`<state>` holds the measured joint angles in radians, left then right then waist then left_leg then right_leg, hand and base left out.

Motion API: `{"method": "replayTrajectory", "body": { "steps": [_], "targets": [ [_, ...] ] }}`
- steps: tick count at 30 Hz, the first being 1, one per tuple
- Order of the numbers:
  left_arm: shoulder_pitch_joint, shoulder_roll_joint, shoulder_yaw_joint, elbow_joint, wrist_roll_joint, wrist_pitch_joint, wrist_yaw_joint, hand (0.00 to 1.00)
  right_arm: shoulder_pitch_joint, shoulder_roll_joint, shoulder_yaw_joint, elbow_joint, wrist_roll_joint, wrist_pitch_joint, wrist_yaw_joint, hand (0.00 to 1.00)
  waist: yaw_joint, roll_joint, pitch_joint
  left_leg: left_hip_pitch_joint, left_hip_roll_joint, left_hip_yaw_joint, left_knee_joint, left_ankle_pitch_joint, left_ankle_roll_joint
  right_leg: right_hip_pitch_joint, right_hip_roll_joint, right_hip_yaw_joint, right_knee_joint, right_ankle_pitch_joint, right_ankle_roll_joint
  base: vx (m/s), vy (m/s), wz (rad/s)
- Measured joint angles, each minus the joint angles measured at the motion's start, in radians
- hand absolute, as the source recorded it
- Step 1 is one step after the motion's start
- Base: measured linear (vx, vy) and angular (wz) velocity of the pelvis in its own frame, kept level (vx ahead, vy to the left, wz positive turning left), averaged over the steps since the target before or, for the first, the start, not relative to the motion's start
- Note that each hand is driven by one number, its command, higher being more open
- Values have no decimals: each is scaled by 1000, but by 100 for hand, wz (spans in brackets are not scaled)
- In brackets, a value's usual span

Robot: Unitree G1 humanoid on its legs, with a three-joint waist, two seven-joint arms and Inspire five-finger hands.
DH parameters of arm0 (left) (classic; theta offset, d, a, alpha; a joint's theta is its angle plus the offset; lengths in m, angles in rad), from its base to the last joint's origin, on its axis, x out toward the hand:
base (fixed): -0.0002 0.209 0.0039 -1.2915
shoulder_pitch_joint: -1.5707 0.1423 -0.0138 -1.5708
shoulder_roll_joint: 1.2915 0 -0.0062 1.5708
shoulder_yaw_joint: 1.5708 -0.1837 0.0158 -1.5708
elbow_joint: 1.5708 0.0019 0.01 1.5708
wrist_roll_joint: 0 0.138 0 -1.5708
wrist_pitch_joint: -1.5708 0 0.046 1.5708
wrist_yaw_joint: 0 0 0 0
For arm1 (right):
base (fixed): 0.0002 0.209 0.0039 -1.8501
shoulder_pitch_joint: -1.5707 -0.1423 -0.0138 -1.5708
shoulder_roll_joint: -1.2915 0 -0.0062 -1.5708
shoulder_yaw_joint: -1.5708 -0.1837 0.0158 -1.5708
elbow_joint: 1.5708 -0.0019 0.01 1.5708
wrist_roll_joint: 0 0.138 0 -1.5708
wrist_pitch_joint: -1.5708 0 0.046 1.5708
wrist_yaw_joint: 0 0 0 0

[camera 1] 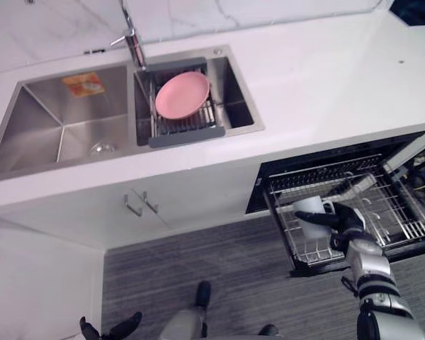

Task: Walk over to the sink, pick up the cup, carry it to the dishwasher, place the cup inside the dishwasher, then close the dishwasher door

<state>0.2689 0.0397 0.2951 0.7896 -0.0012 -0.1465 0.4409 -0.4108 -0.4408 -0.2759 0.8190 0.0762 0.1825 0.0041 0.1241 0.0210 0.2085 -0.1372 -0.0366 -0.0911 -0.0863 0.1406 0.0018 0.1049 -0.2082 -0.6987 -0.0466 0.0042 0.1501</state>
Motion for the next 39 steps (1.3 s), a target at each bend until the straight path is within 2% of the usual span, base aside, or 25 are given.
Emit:
{"method": "replayTrajectory", "body": {
  "steps": [3,4,9,15,23,24,32,39],
  "targets": [
    [-23,2,-39,-40,-20,32,-27,100,-95,-59,6,56,2,-1,-2,0,10,23,45,-42,-3,-21,1,18,6,-35,-4,-17,17,3,2,-51,49,23],
    [-35,9,-53,-76,-31,50,-45,100,-135,-97,7,82,6,-1,-3,0,27,31,77,-49,-4,-29,1,25,7,-41,-5,-21,25,3,1,-43,44,17],
    [-38,33,-73,-125,-60,77,-60,100,-214,-171,11,124,9,-1,-7,0,55,35,114,-83,-7,-45,5,34,11,-67,-6,-28,30,3,1,-19,26,11],
    [-41,54,-153,-160,-100,89,-63,100,-293,-230,46,207,22,10,-13,0,60,43,152,-118,-11,-58,24,34,12,-87,-10,-29,31,3,1,-5,19,8],
    [-59,64,-189,-201,-136,99,-76,100,-297,-234,46,287,66,32,-3,0,71,50,183,-137,-10,-57,25,34,12,-106,-9,-26,32,3,1,0,0,0],
    [-60,64,-189,-202,-137,99,-78,100,-297,-236,46,297,88,32,1,100,71,50,184,-137,-10,-57,25,34,12,-106,-10,-26,32,3,1,0,0,0],
    [-60,68,-240,-204,-136,97,-91,100,-327,-244,45,335,178,45,93,100,79,55,189,-138,-10,-58,26,34,12,-105,-9,-26,33,2,0,-8,7,0],
    [-60,68,-255,-200,-128,97,-93,100,-331,-244,39,343,216,1,147,100,82,55,189,-129,-10,-59,25,34,12,-95,-9,-27,33,2,0,0,0,0]
  ]
}}
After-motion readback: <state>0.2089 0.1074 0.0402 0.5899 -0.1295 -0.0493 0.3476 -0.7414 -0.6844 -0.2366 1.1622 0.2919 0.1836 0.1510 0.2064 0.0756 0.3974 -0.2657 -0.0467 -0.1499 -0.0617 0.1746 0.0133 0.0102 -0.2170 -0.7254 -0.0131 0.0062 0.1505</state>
